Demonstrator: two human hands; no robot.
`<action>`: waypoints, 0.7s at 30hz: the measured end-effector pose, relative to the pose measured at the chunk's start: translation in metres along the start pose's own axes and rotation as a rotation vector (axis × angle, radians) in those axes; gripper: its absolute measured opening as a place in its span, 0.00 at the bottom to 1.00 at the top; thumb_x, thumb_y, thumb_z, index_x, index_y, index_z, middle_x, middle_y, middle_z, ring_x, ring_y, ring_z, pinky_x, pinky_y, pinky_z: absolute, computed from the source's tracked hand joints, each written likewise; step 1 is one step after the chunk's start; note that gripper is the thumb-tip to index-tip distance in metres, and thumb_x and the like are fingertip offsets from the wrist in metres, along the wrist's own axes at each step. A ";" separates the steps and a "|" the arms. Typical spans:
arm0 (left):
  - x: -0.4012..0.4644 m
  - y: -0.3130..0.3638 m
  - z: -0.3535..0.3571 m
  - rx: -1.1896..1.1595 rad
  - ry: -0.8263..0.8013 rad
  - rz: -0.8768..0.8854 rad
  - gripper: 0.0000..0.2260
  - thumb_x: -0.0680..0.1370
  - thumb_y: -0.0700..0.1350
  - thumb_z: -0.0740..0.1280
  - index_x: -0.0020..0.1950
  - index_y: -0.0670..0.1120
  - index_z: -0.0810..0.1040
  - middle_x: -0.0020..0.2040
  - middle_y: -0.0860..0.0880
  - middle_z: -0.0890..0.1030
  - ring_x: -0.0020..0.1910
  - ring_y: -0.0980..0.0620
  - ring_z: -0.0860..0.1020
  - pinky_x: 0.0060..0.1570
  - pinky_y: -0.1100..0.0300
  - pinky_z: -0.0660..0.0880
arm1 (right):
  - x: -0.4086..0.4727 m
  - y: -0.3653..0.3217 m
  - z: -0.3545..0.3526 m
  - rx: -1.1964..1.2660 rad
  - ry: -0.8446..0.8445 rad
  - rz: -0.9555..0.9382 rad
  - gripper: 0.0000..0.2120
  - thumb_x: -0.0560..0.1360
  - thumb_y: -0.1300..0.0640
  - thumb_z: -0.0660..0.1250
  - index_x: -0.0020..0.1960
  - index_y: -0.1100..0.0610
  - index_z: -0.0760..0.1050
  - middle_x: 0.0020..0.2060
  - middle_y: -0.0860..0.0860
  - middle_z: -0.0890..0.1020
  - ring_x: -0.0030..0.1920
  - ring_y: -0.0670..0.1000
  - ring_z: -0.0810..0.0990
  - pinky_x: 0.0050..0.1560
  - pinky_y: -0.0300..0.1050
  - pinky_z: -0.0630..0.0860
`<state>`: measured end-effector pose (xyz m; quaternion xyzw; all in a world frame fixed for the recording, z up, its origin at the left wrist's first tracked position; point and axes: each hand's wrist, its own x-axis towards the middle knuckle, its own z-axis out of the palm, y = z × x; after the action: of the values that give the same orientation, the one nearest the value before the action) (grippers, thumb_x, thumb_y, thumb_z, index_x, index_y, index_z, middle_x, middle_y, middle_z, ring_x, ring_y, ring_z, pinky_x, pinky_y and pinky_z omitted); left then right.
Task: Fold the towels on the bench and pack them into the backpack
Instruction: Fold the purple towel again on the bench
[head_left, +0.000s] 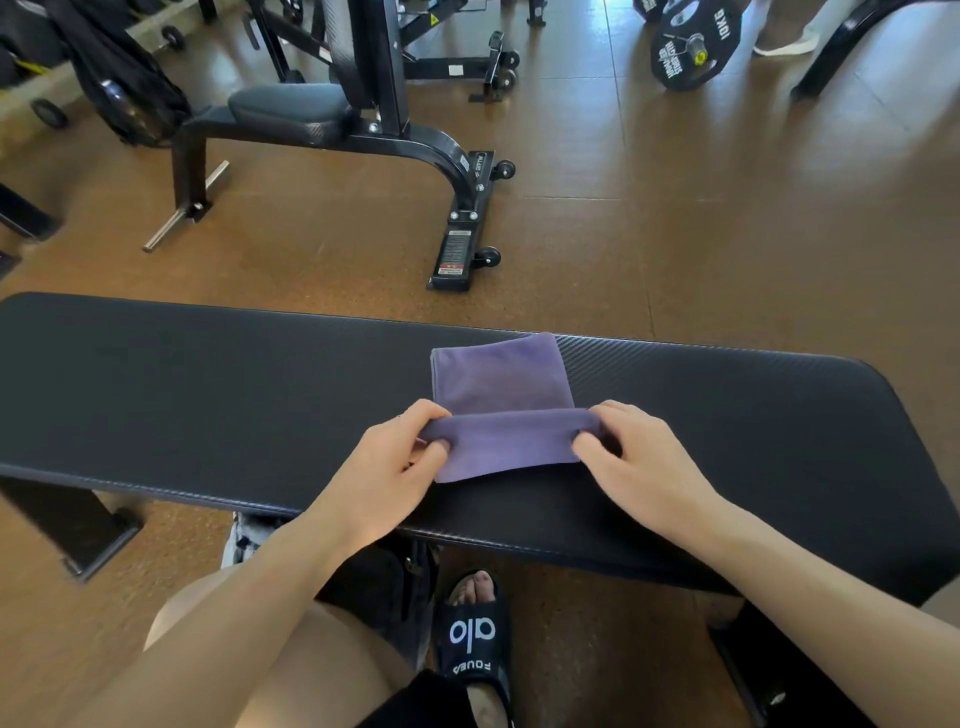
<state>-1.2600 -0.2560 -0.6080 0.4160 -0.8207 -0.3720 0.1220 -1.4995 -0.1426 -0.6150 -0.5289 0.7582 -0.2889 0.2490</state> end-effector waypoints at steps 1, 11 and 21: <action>0.001 -0.001 0.001 -0.029 0.014 -0.019 0.07 0.83 0.42 0.61 0.55 0.55 0.74 0.43 0.52 0.82 0.41 0.55 0.80 0.42 0.59 0.78 | 0.001 -0.002 0.001 0.022 -0.006 0.052 0.11 0.78 0.53 0.61 0.39 0.55 0.74 0.36 0.49 0.78 0.40 0.48 0.76 0.40 0.45 0.72; 0.016 -0.004 0.011 -0.043 0.137 -0.155 0.02 0.82 0.46 0.64 0.52 0.53 0.74 0.45 0.49 0.80 0.39 0.51 0.82 0.39 0.54 0.83 | 0.022 -0.005 0.021 -0.205 0.123 0.094 0.19 0.80 0.46 0.56 0.34 0.54 0.71 0.30 0.46 0.77 0.32 0.47 0.76 0.47 0.52 0.75; 0.017 -0.001 0.014 0.531 0.280 0.099 0.11 0.77 0.44 0.71 0.55 0.49 0.72 0.50 0.49 0.73 0.38 0.48 0.76 0.37 0.53 0.76 | 0.019 -0.003 0.031 -0.374 0.334 -0.182 0.06 0.77 0.58 0.66 0.51 0.55 0.70 0.46 0.52 0.72 0.38 0.52 0.71 0.39 0.49 0.73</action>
<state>-1.2775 -0.2620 -0.6203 0.4402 -0.8837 -0.0772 0.1388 -1.4828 -0.1665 -0.6362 -0.5767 0.7781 -0.2486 -0.0087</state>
